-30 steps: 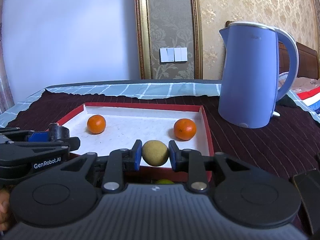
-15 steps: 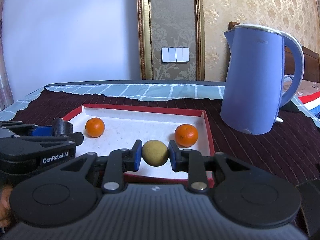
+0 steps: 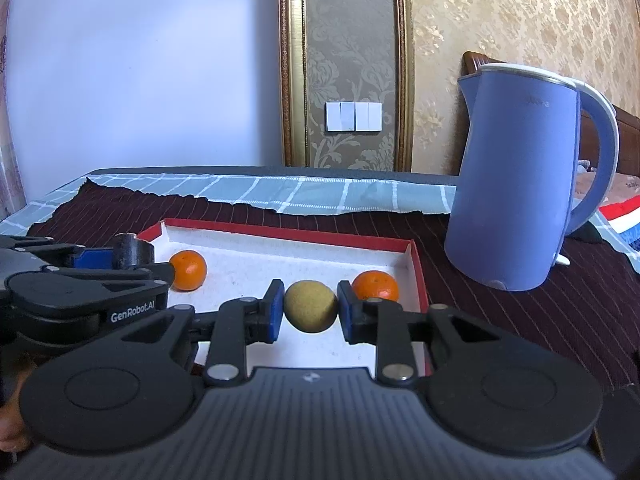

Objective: Organize fruits
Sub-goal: 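Lift the black cylinder and yellow fruit and carry both toward the tray, then hold the black cylinder and yellow fruit above the tray, lowering toward it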

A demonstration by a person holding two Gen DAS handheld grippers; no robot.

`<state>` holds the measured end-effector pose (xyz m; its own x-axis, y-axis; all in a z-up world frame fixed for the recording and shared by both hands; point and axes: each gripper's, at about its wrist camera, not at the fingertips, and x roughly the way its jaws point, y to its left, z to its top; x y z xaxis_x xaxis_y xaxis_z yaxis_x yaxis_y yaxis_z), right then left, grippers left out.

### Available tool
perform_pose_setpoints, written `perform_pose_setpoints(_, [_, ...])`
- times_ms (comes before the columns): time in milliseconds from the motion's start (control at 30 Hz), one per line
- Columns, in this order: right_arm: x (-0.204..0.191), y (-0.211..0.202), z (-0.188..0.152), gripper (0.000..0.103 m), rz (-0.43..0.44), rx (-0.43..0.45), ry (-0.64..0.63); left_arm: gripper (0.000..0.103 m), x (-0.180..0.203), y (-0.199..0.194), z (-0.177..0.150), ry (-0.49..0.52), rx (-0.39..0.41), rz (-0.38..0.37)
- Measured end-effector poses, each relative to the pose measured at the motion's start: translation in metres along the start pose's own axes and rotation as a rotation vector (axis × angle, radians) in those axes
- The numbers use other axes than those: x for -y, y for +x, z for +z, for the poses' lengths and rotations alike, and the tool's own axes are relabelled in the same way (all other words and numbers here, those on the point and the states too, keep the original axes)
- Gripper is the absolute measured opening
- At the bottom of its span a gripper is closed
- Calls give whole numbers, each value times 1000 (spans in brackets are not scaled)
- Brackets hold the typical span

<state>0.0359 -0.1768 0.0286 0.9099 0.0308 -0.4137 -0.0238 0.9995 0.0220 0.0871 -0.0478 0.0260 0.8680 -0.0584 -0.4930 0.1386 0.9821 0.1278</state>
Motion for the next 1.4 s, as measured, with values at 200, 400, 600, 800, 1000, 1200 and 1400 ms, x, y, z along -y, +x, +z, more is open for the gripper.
perform_pose_setpoints(200, [3,7,4,26,-1,-4,5,39,2,10,5,8,-3,12])
perform_pose_setpoints(400, [6,16,7,26,0,-13,9,39,3,23,9,4,-23,17])
perform_pose_setpoints(600, [8,26,9,26,-5,-21,14,39,5,35,13,10,-32,32])
perform_pose_setpoints(800, [10,34,10,26,-8,-26,21,39,6,44,17,6,-38,37])
perform_pose_setpoints(1000, [12,41,12,26,-11,-28,29,39,5,54,16,0,-51,38])
perform_pose_setpoints(1200, [14,48,15,26,-13,-33,30,39,5,59,17,0,-55,41])
perform_pose_setpoints(1400, [15,56,20,26,-20,-27,22,39,3,63,20,-10,-49,43])
